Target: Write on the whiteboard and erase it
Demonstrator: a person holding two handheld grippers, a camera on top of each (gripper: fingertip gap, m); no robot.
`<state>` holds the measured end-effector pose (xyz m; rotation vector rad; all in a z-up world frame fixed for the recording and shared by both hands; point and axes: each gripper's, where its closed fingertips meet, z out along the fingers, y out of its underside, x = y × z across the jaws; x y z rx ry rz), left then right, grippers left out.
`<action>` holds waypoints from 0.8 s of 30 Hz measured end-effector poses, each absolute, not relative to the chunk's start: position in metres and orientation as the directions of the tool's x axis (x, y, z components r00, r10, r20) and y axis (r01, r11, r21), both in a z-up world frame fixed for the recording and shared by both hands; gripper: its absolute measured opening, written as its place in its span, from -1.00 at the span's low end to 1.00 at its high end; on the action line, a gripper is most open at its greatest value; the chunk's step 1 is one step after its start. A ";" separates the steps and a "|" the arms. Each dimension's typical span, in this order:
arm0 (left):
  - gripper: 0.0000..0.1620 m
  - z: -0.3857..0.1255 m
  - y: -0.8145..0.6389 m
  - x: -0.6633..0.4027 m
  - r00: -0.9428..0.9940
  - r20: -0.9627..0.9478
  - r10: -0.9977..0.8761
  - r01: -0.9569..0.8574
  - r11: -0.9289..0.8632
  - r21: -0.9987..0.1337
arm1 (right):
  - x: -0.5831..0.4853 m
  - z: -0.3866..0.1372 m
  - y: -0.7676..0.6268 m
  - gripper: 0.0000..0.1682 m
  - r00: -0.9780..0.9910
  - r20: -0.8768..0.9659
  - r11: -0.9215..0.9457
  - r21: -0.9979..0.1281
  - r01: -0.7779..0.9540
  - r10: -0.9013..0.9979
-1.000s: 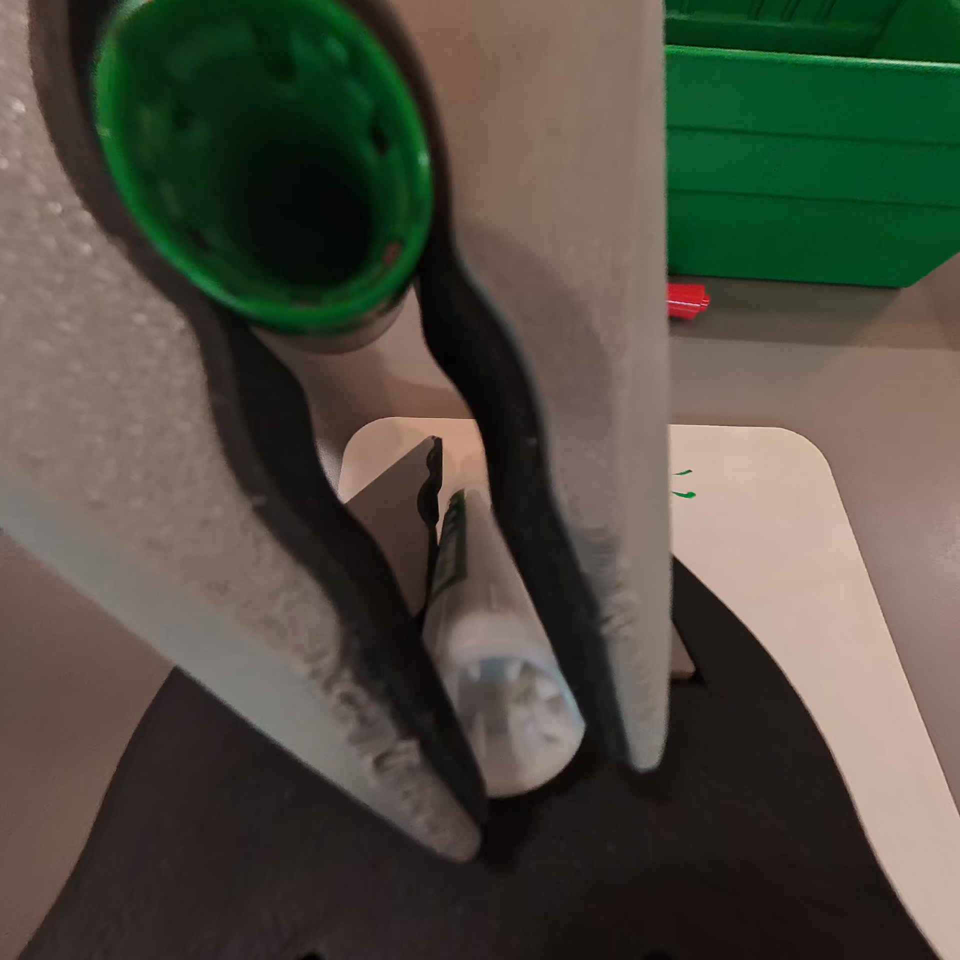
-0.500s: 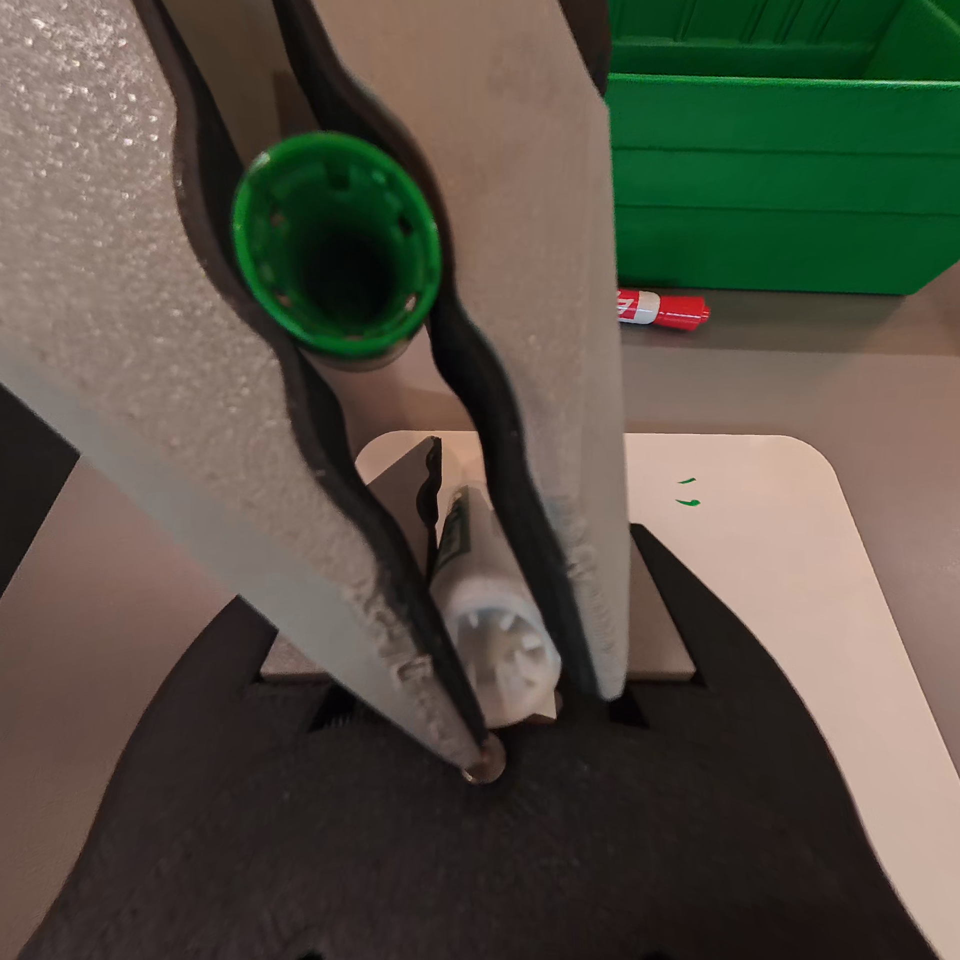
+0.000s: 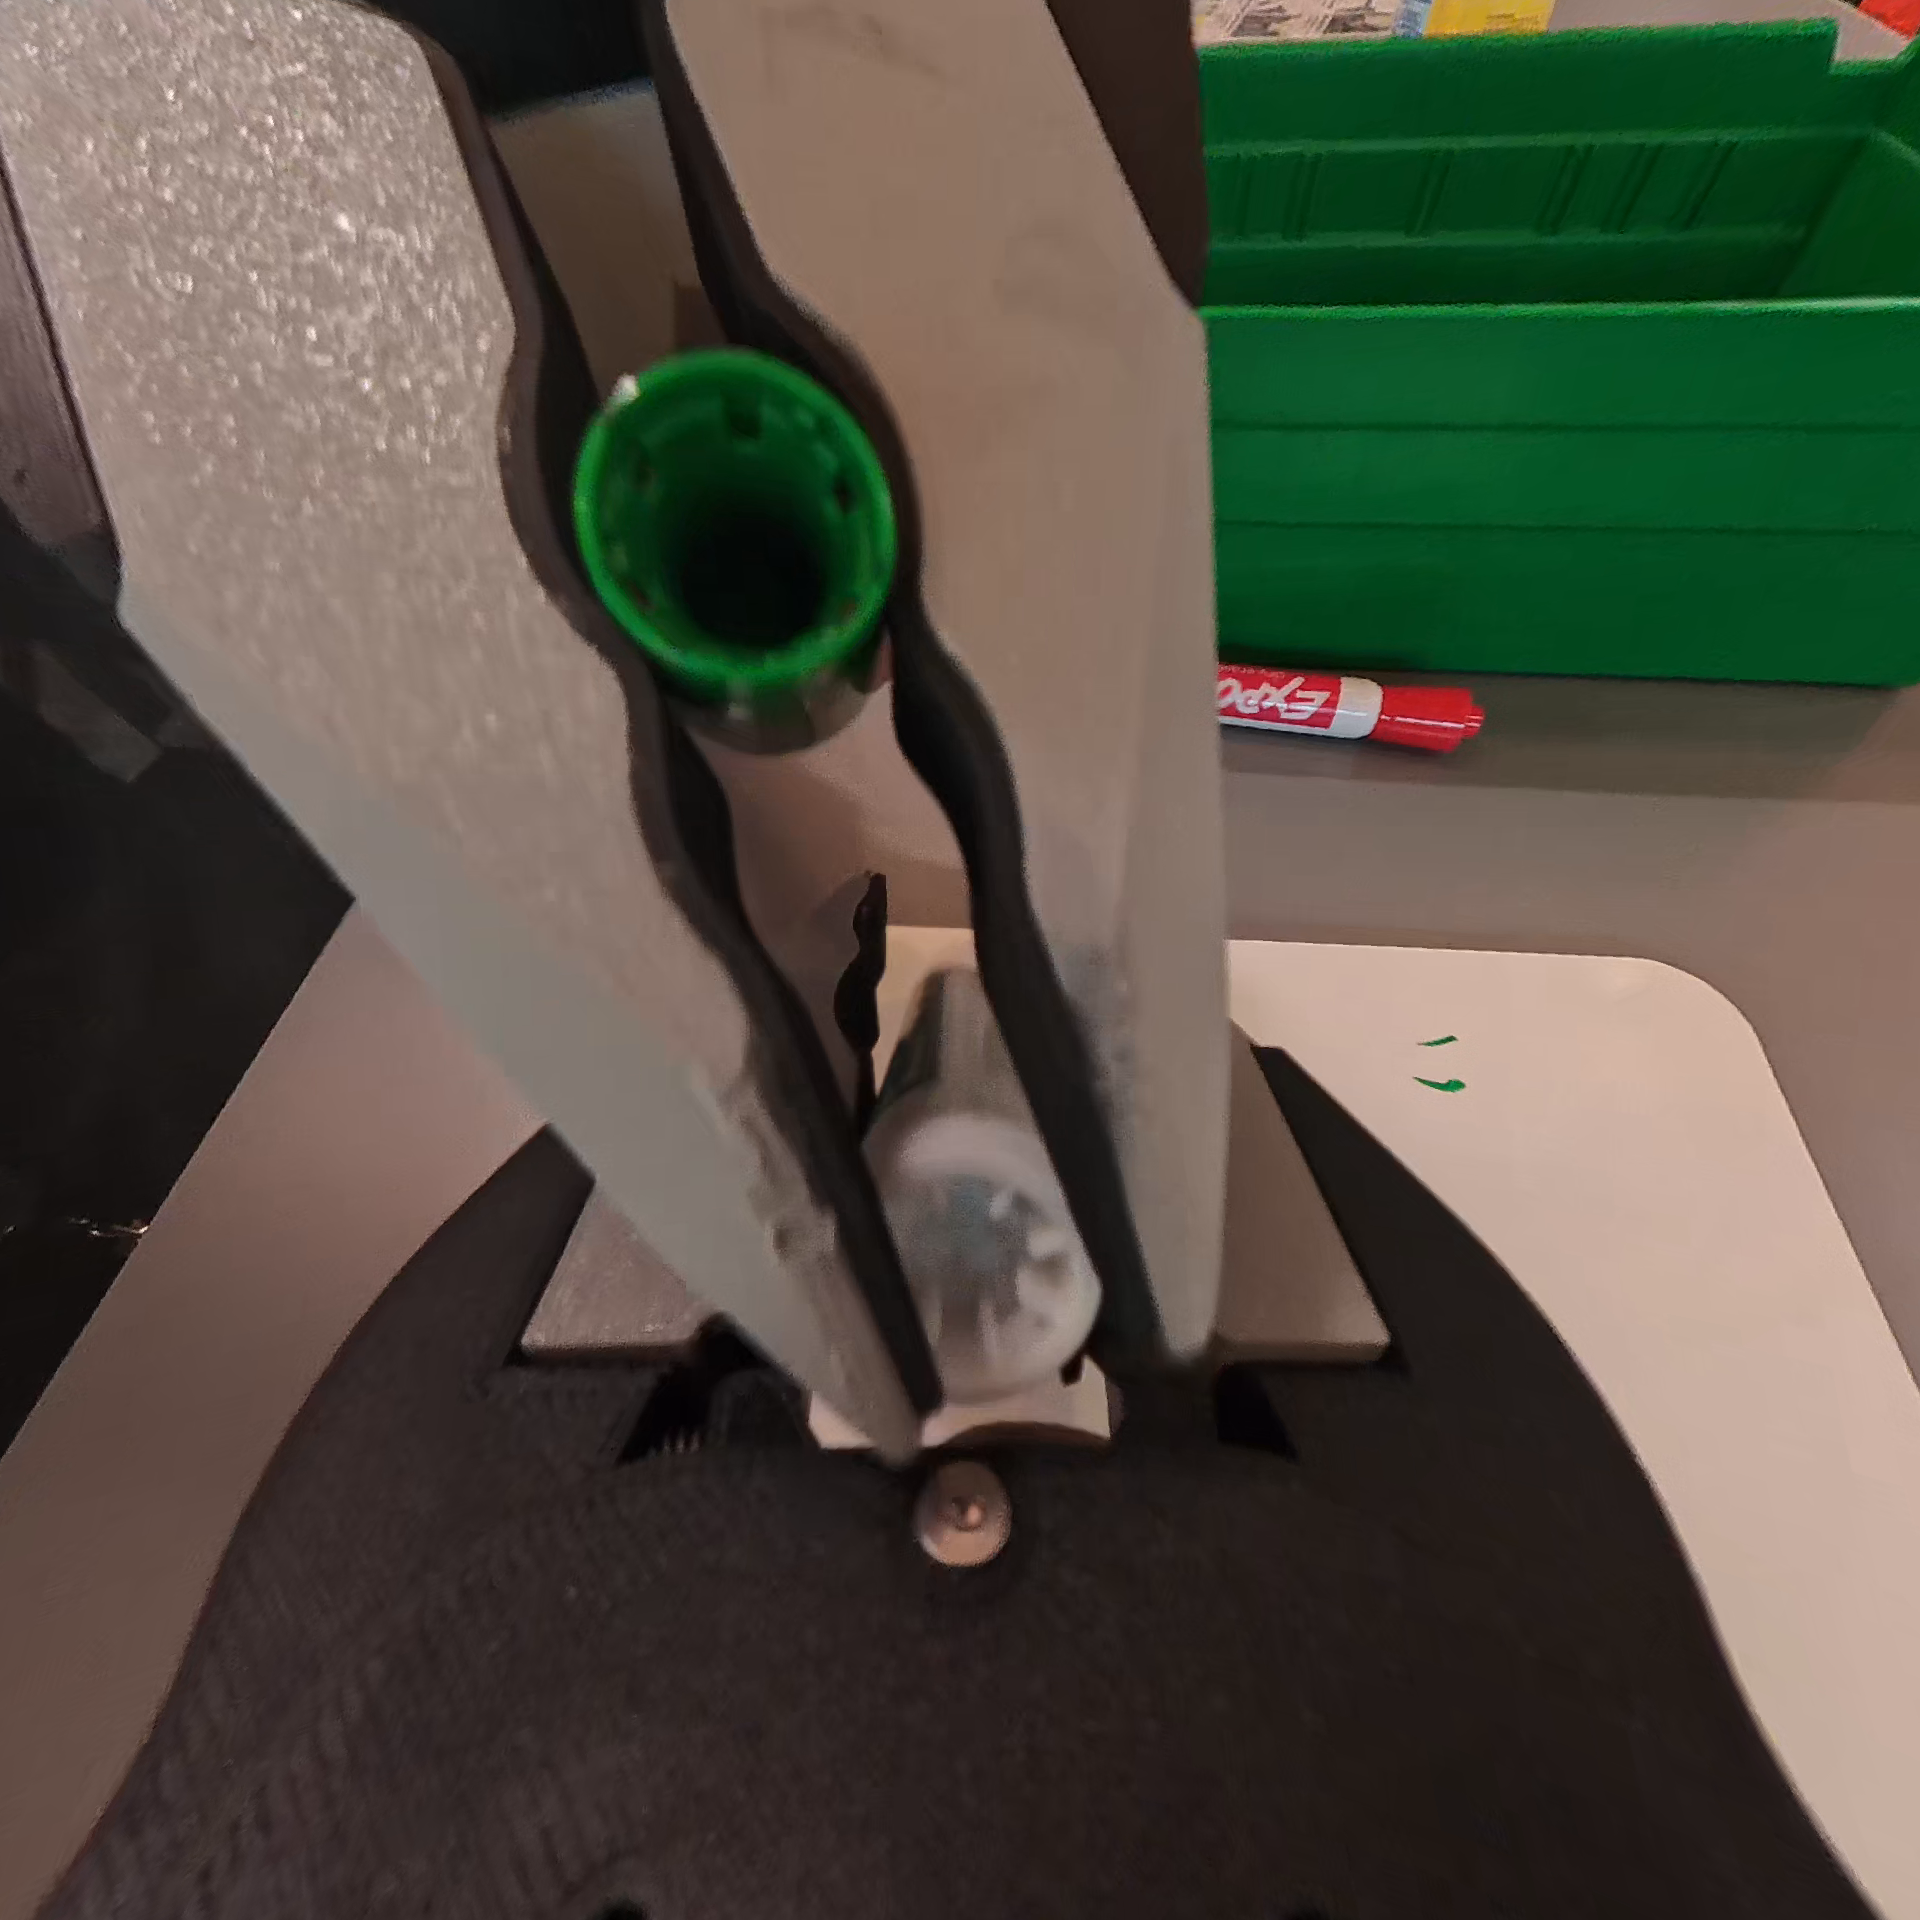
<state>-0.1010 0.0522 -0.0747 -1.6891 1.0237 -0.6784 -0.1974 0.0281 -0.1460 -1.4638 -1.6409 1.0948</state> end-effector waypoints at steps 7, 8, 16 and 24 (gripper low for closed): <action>-0.88 -0.059 0.054 -0.115 0.511 -0.054 -0.858 -0.300 -0.119 -0.946 | -0.192 -0.127 0.032 -0.72 -0.144 -0.060 -0.008 -0.940 0.341 0.988; -0.88 -0.060 0.055 -0.115 0.509 -0.056 -0.859 -0.306 -0.120 -0.944 | -0.192 -0.126 0.032 -0.72 -0.144 -0.057 -0.005 -0.941 0.339 0.988; -0.88 -0.069 0.055 -0.103 0.496 -0.150 -0.856 -0.412 -0.079 -0.908 | -0.194 -0.132 0.029 -0.74 -0.150 -0.027 0.029 -0.932 0.361 0.988; -0.88 -0.064 0.051 -0.094 0.496 -0.198 -0.845 -0.413 -0.029 -0.910 | -0.192 -0.118 0.037 -0.83 -0.114 -0.047 -0.011 -0.952 0.305 0.992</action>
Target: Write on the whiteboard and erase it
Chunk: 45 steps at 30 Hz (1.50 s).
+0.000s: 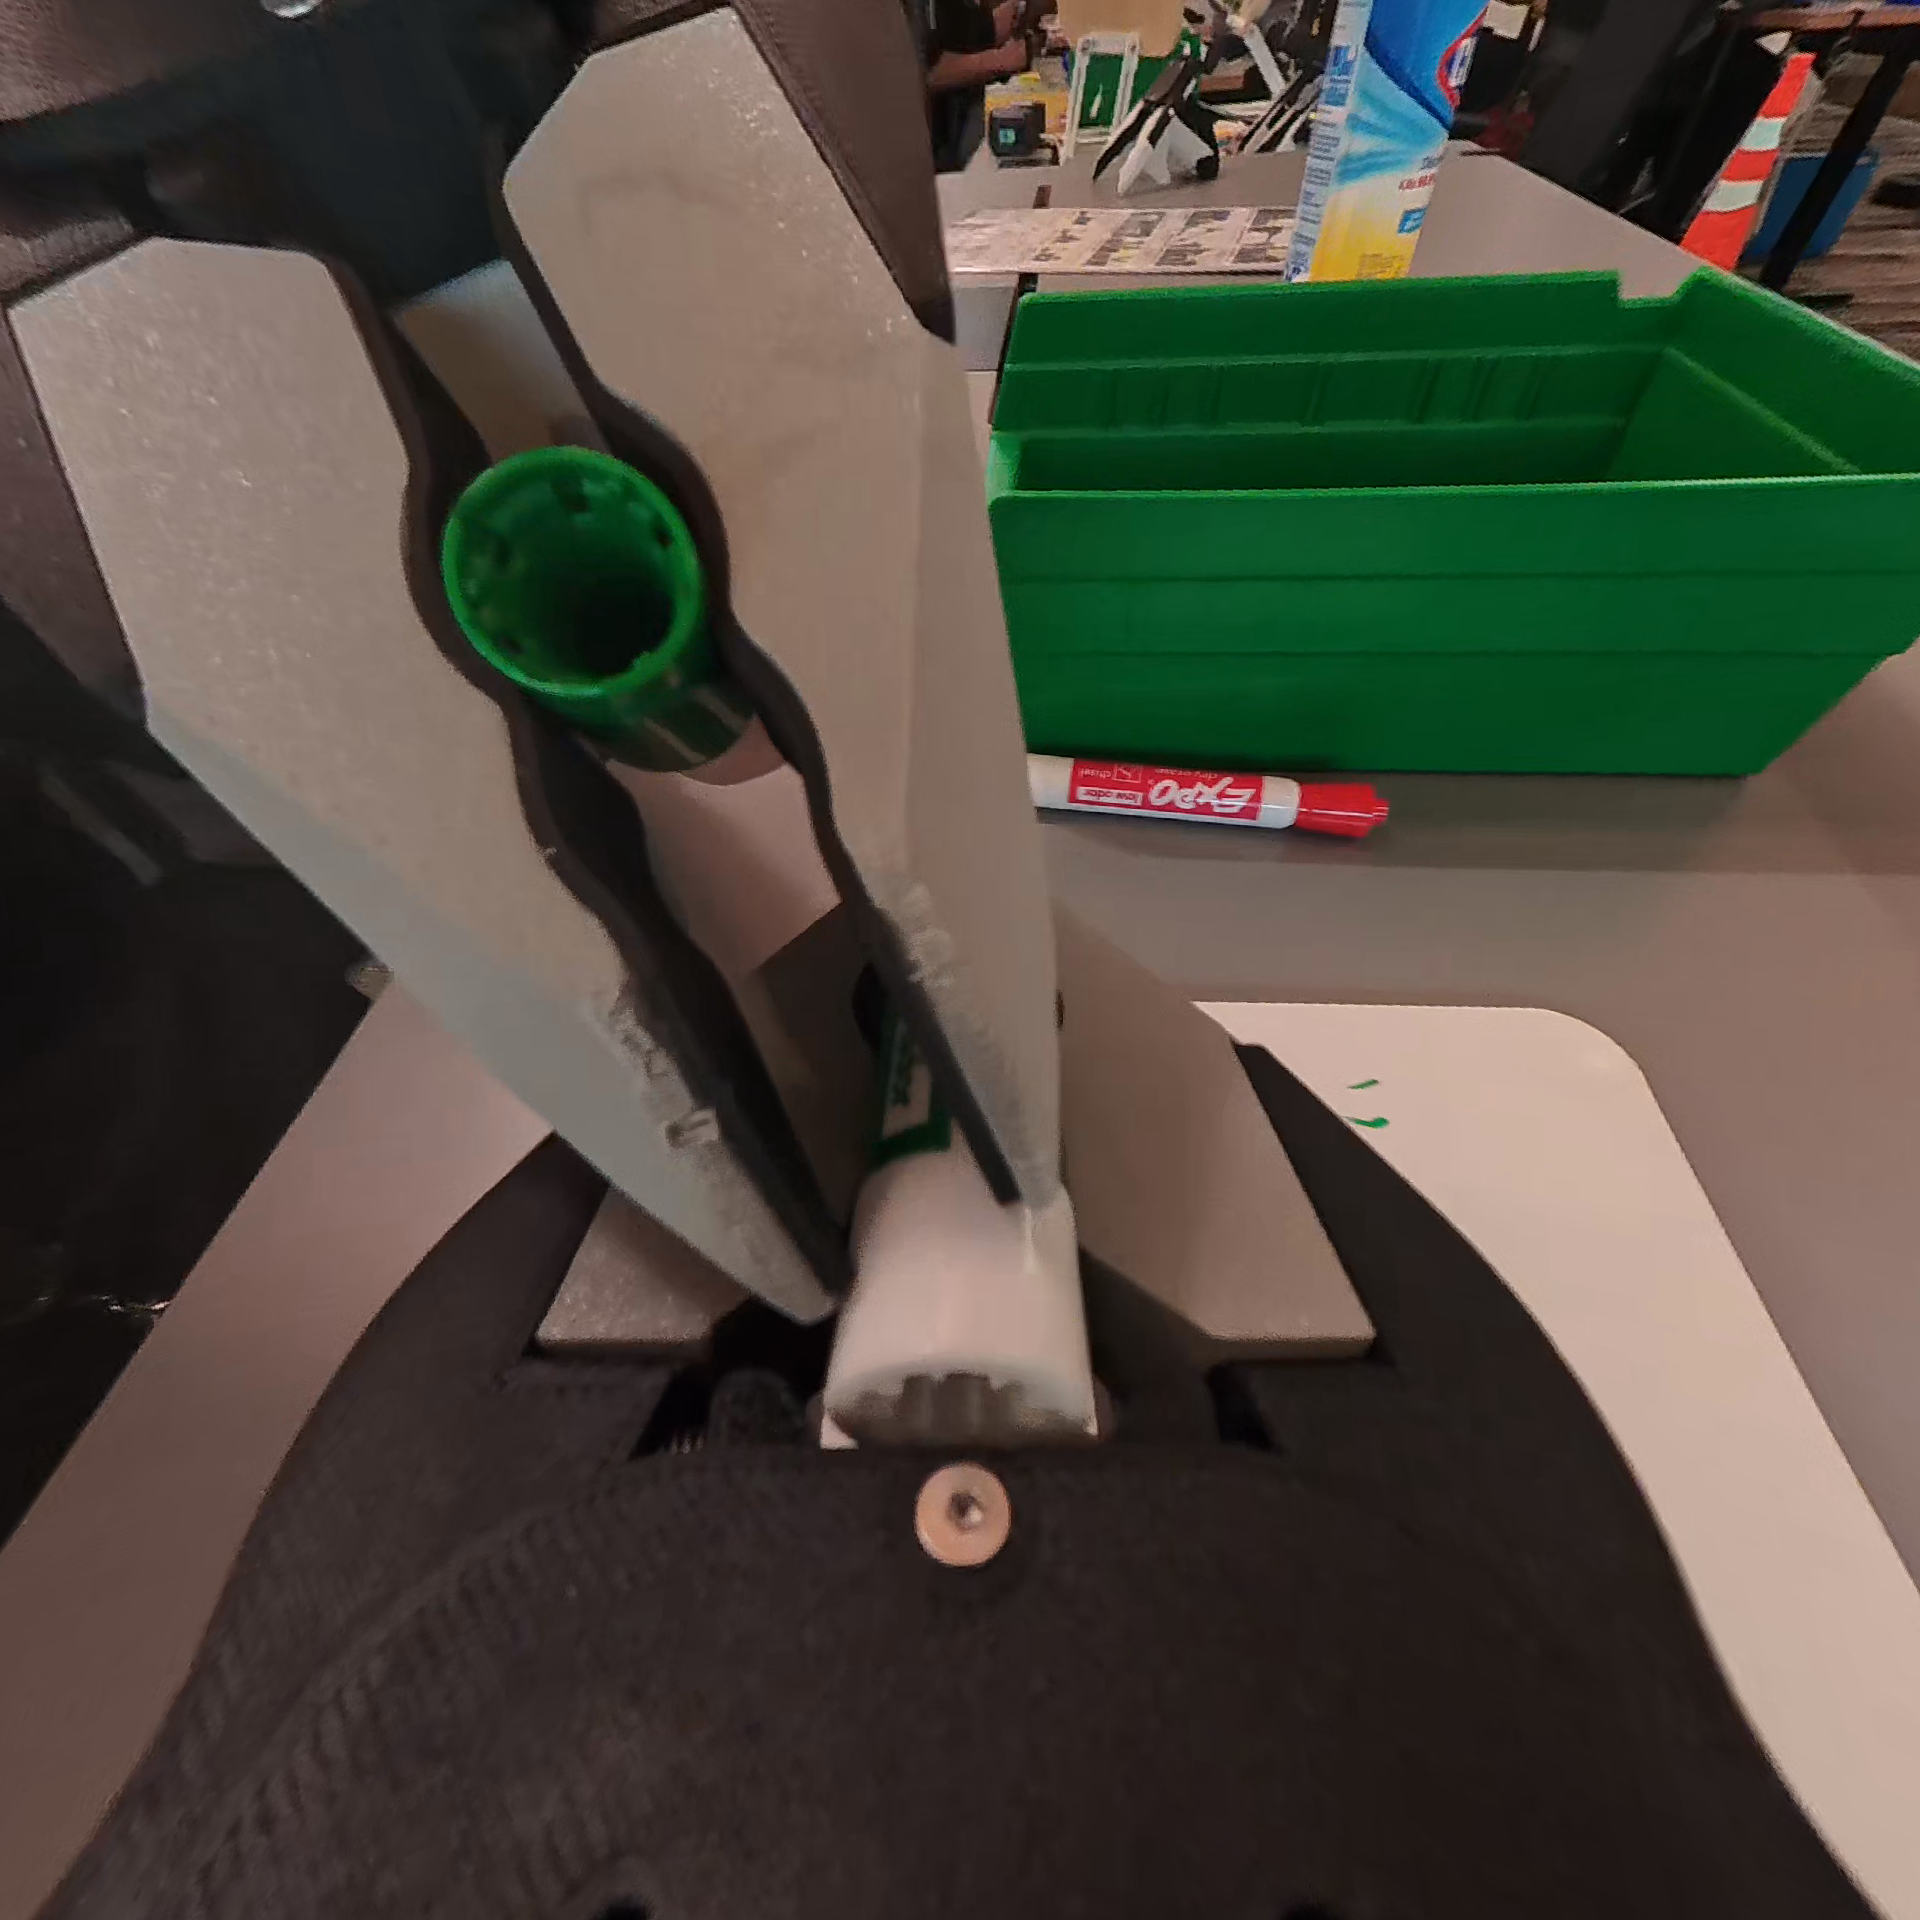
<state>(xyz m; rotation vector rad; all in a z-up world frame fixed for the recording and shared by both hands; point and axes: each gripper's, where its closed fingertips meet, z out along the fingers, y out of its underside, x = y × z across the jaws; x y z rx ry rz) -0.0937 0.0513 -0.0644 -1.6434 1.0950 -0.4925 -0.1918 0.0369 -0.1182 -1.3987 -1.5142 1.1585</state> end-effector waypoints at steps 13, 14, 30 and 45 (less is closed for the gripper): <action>-0.87 -0.076 0.075 -0.112 0.500 0.095 -0.861 -0.179 -0.210 -0.961 | -0.195 -0.130 0.039 -1.00 -0.104 -0.091 -0.054 -0.948 0.313 0.990; -0.88 -0.077 0.075 -0.113 0.494 0.104 -0.864 -0.181 -0.219 -0.959 | -0.195 -0.131 0.039 -1.00 -0.105 -0.093 -0.056 -0.949 0.311 0.990; -0.89 -0.067 0.067 -0.106 0.410 0.160 -0.898 -0.177 -0.251 -0.952 | -0.191 -0.113 0.064 -0.73 0.047 -0.041 -0.049 -0.982 0.180 0.998; -0.88 -0.067 0.065 -0.111 0.364 0.256 -0.895 -0.114 -0.316 -0.942 | -0.195 -0.117 0.056 -0.81 0.001 -0.132 -0.130 -0.974 0.185 0.991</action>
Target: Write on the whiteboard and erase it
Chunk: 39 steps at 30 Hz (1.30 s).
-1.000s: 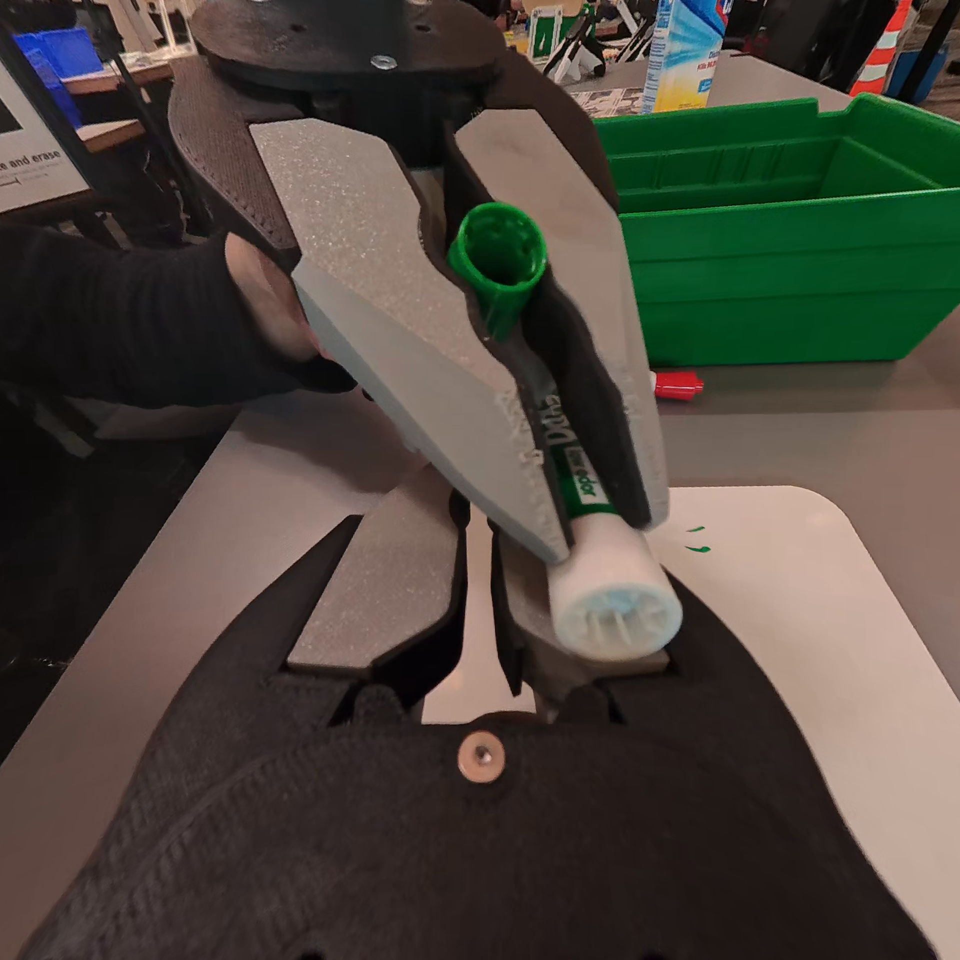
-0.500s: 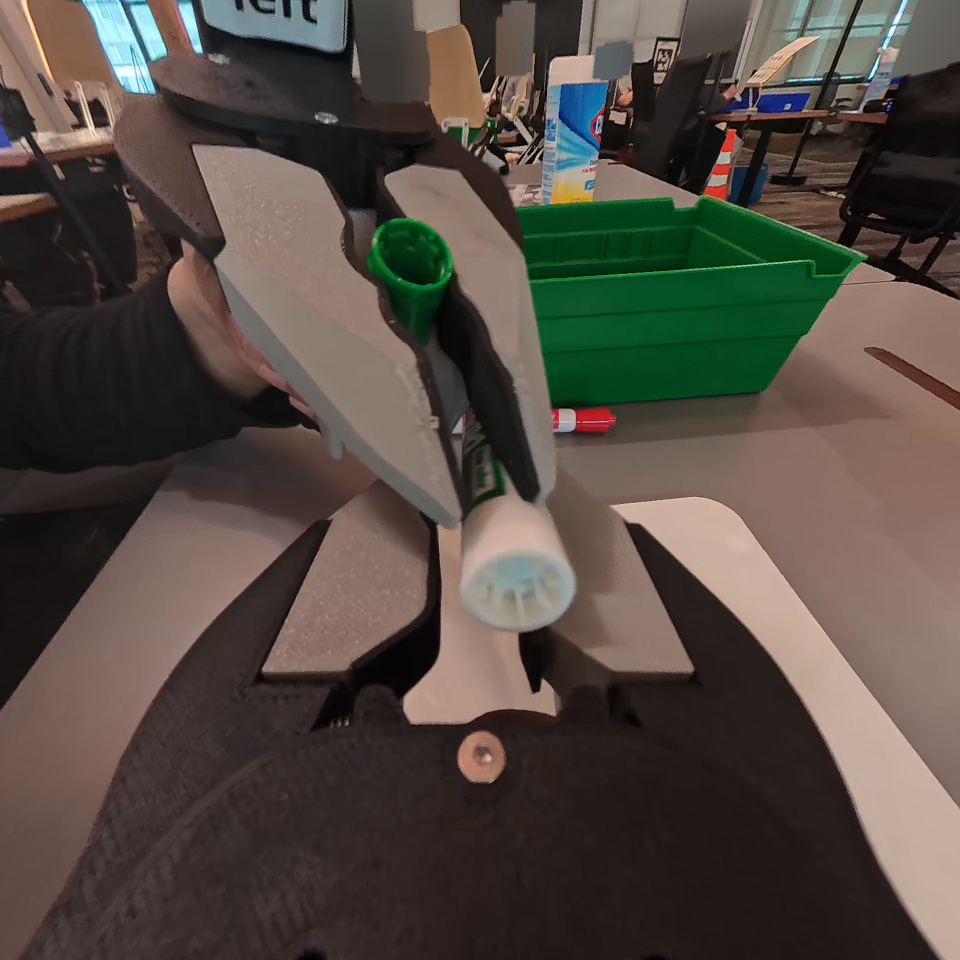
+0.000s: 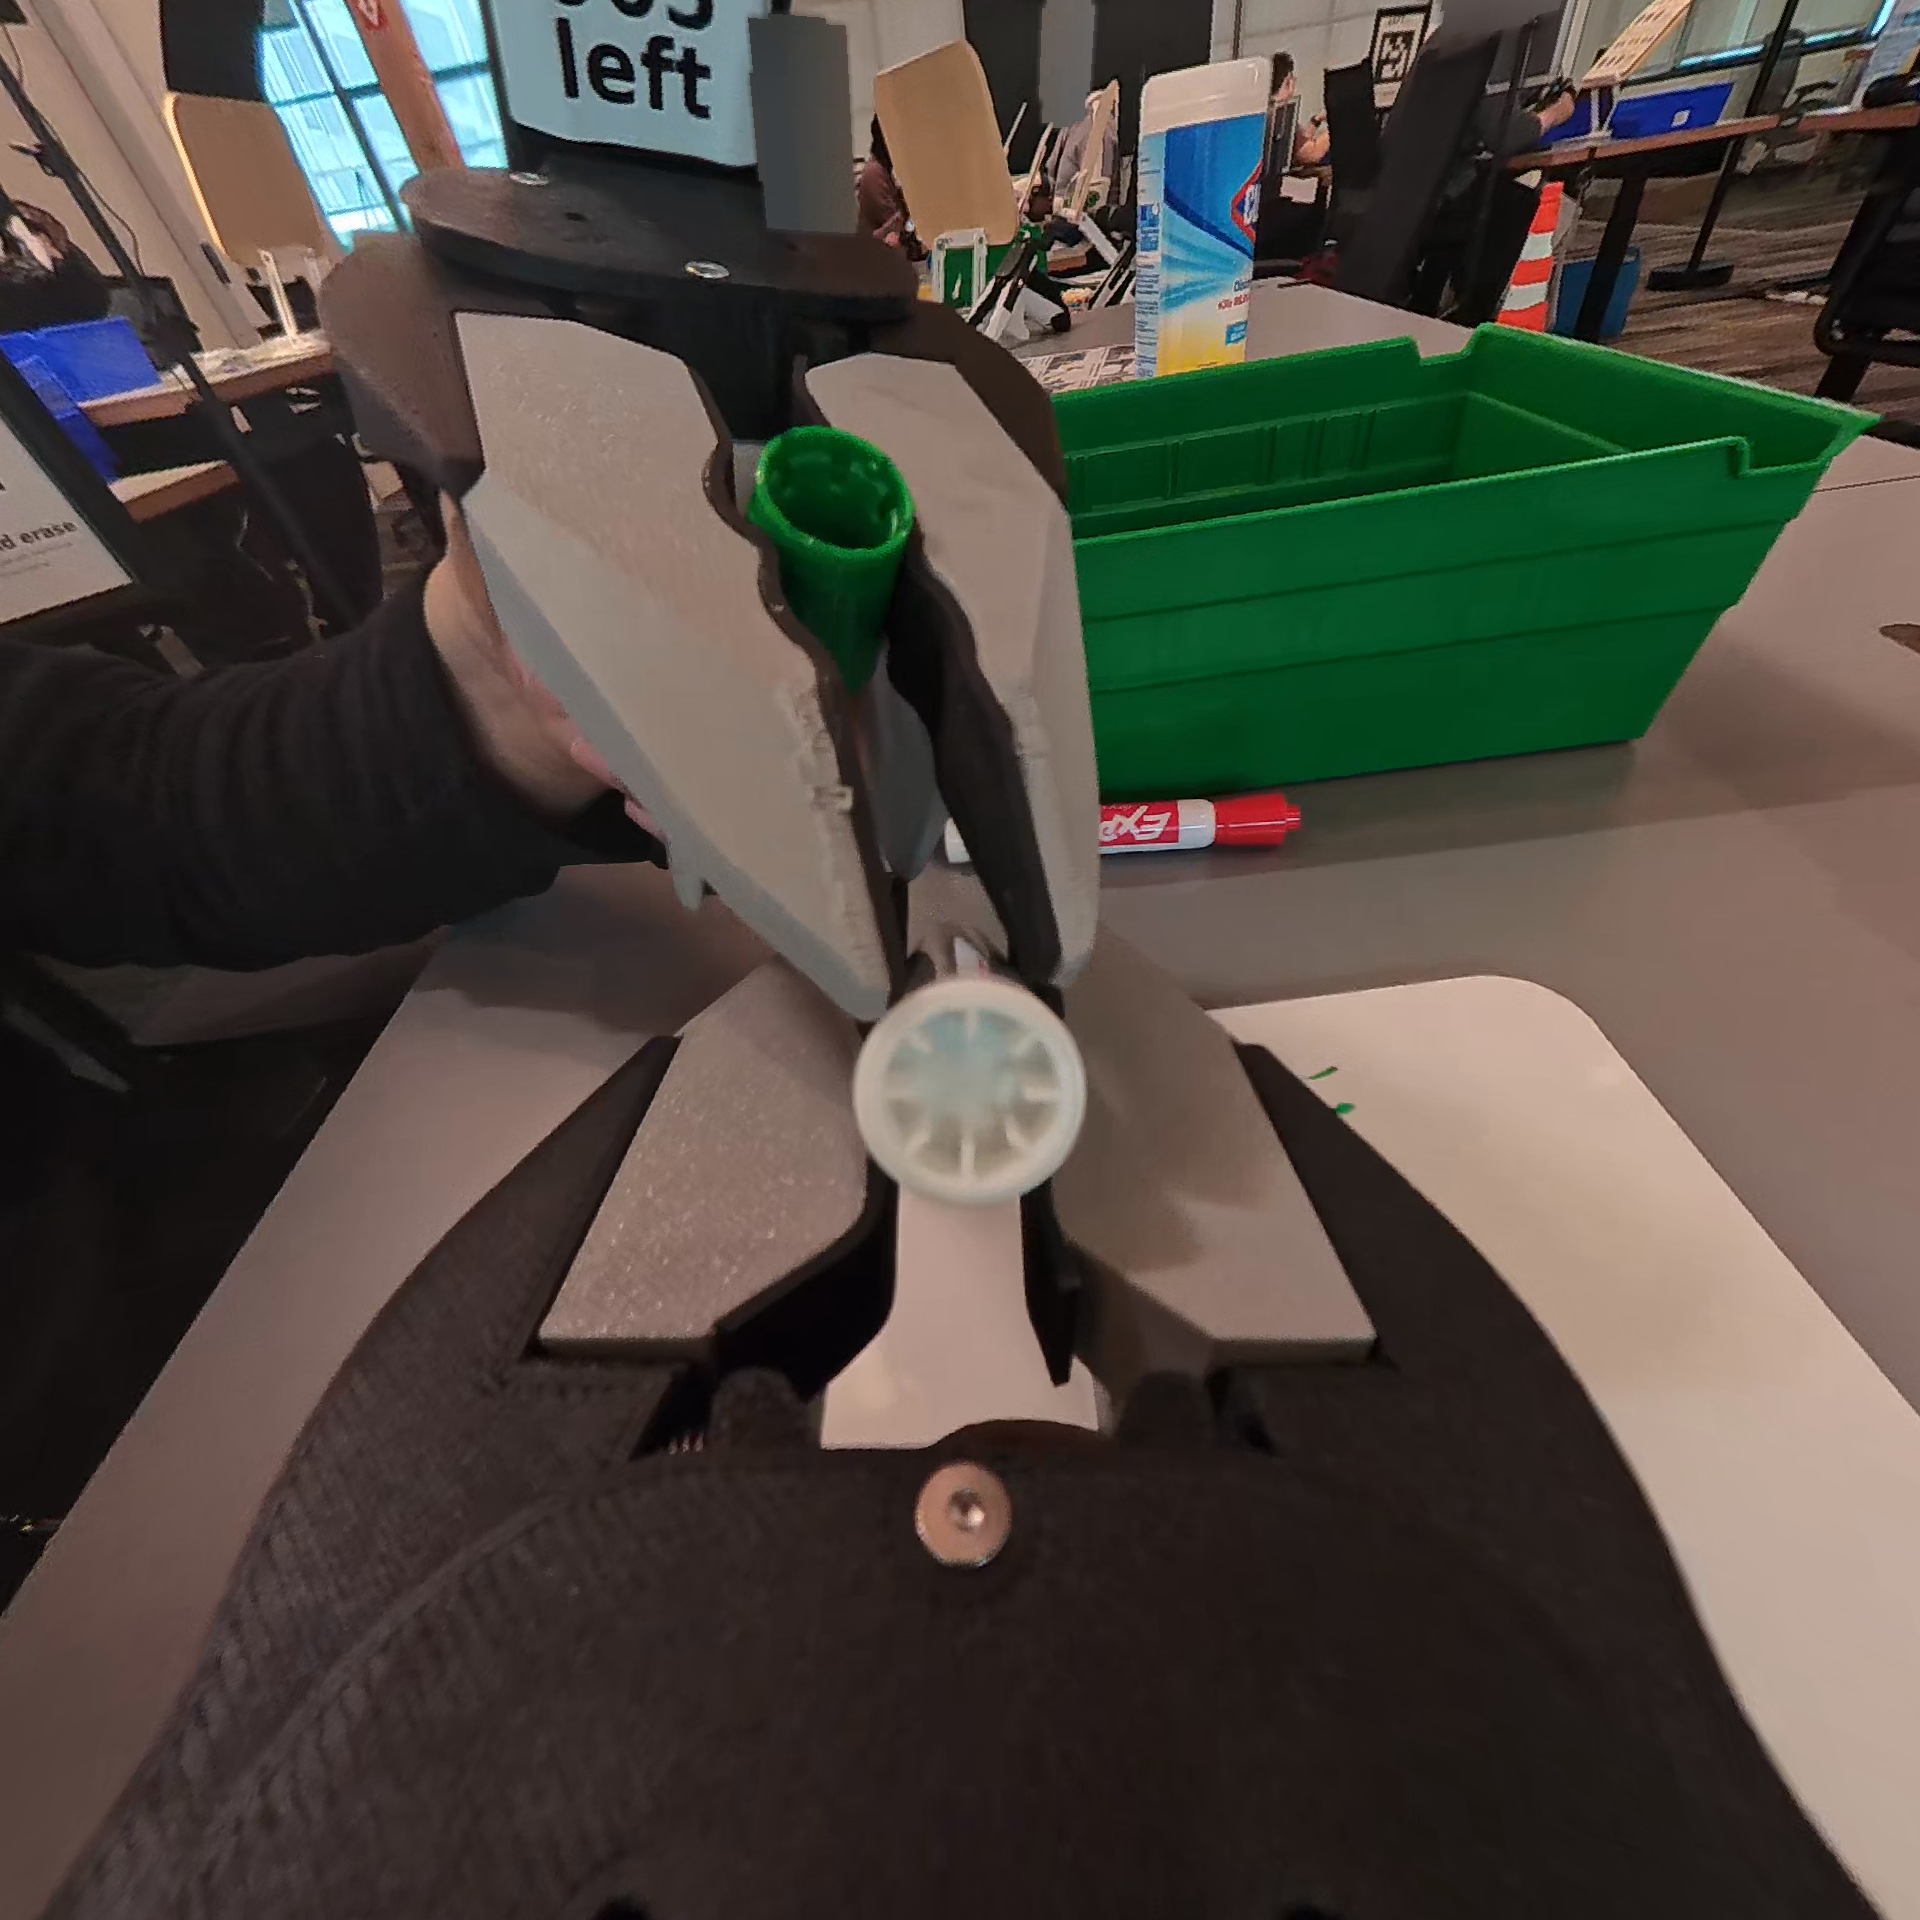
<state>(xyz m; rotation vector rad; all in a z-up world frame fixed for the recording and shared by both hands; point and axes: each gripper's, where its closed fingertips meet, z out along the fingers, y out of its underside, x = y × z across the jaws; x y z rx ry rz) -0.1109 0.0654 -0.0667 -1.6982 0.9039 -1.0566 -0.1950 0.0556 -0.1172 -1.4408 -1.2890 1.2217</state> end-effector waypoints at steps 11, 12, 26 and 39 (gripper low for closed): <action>-0.89 -0.039 0.054 -0.158 0.380 0.172 -0.909 -0.113 -0.230 -0.967 | -0.172 -0.104 0.076 -0.82 0.032 -0.195 -0.197 -0.972 0.132 0.980; -0.89 -0.044 0.056 -0.166 0.410 0.131 -0.903 -0.161 -0.213 -0.964 | -0.168 -0.096 0.072 -0.82 -0.012 -0.206 -0.204 -0.974 0.094 0.978; -0.89 -0.094 0.044 -0.151 0.338 0.201 -0.919 -0.281 -0.303 -0.911 | -0.154 -0.084 0.039 -0.82 -0.178 -0.017 0.002 -0.994 0.106 0.984; -0.89 -0.107 0.019 -0.118 0.160 0.299 -0.941 -0.283 -0.333 -0.899 | -0.155 -0.068 0.019 -0.83 -0.274 -0.041 -0.033 -0.999 0.034 0.961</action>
